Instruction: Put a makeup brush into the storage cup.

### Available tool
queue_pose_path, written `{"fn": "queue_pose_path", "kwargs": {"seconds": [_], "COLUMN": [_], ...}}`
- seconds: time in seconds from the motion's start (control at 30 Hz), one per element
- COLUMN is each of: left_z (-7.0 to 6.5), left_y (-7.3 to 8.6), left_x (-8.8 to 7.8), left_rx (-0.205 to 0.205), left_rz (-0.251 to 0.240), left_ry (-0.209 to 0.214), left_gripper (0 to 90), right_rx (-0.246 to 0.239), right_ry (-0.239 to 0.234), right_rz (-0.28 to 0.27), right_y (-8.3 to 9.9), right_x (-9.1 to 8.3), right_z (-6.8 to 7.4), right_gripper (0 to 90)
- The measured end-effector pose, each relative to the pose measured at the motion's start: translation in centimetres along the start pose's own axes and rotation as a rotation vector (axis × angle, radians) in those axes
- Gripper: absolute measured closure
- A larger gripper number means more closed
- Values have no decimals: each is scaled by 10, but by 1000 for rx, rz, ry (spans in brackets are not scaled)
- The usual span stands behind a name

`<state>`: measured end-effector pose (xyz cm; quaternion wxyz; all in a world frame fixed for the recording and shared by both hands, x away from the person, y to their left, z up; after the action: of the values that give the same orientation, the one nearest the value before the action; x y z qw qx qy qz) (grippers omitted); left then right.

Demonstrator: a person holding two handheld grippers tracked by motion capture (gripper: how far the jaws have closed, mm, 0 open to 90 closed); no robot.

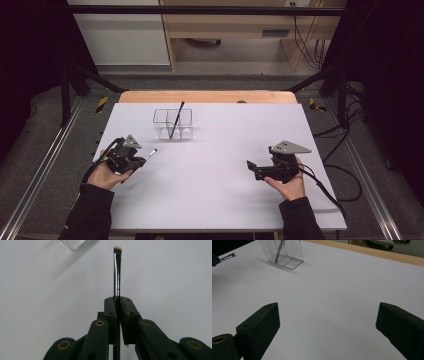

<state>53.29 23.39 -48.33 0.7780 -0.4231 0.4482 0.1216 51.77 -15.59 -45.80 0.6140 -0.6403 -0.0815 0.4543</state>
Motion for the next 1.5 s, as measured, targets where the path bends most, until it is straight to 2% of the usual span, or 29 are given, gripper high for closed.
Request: {"fn": "queue_pose_path", "kwargs": {"seconds": [0.17,0.37,0.6,0.8,1.1,1.23,1.4,1.5], "left_z": [1,1,2,3,0,-4,-9,-10], "left_y": [-8,-13,-21,-29,-37,-42,-51,-54], "left_x": [-5,-5,-9,-16,-25,-32,-41,-46], "left_rx": [-28,-71,-138,-185,-250,-245,-268,-274], "left_rz": [-61,-104,-180,-256,-338,-380,-441,-467], "left_ry": [-37,-50,-59,-91,-117,-122,-112,-120], "left_gripper": [834,834,834,834,834,834,834,834], "right_rx": [0,-1,-3,-2,1,-1,0,-1], "right_ry": [0,-1,-2,-1,0,4,6,7], "right_rz": [-2,-1,-2,-1,-1,-4,-18,-20], "right_y": [0,0,0,0,1,0,-3,-3], "right_x": [0,0,0,0,0,0,-3,-4], "right_z": [0,0,0,0,0,-1,-1,-1], "right_gripper": [55,55,54,54,53,48,45,42]}}
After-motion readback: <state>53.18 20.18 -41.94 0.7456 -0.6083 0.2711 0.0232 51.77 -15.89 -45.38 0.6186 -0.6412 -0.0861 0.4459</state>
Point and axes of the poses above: each handheld gripper's, and its own axes: x roughly forward along the jaws, y roughly out of its underside, z roughly to its left, the point moved 9 cm from there along x, roughly forward along the jaws, and after that the axes turned 11 degrees about -y, right-handed, at the moved point
